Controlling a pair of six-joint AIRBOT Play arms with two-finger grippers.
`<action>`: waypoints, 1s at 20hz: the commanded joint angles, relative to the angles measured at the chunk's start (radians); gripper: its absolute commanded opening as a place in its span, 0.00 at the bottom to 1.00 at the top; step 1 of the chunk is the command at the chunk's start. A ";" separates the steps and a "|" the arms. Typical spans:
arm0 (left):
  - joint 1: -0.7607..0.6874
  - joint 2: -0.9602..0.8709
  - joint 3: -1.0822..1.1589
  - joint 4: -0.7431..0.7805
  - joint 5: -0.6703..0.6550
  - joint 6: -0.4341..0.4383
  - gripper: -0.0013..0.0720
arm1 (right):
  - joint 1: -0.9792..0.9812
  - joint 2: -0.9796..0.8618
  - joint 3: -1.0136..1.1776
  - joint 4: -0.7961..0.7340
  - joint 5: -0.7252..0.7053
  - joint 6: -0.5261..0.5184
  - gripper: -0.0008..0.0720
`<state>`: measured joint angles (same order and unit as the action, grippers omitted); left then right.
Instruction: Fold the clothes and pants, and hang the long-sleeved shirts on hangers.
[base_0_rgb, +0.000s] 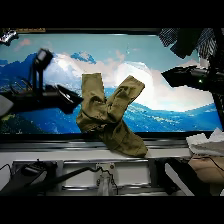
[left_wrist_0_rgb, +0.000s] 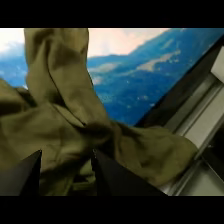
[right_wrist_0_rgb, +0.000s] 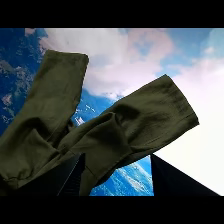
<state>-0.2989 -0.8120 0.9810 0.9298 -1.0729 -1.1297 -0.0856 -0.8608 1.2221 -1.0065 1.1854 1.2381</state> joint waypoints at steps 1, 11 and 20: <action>-0.001 0.075 -0.191 -0.052 0.075 0.037 0.45 | 0.001 0.001 0.000 0.000 0.000 0.000 0.66; 0.000 0.170 -0.390 -0.041 0.159 0.201 0.45 | 0.001 0.000 0.000 0.003 -0.165 0.002 0.66; -0.001 -0.080 -0.444 -0.098 0.303 0.663 0.81 | 0.006 0.000 -0.001 0.011 -0.214 0.077 0.66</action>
<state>-0.2989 -0.8070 0.5442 0.8738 -0.8574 -0.6369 -0.0834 -0.8600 1.2217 -0.9913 0.9611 1.2823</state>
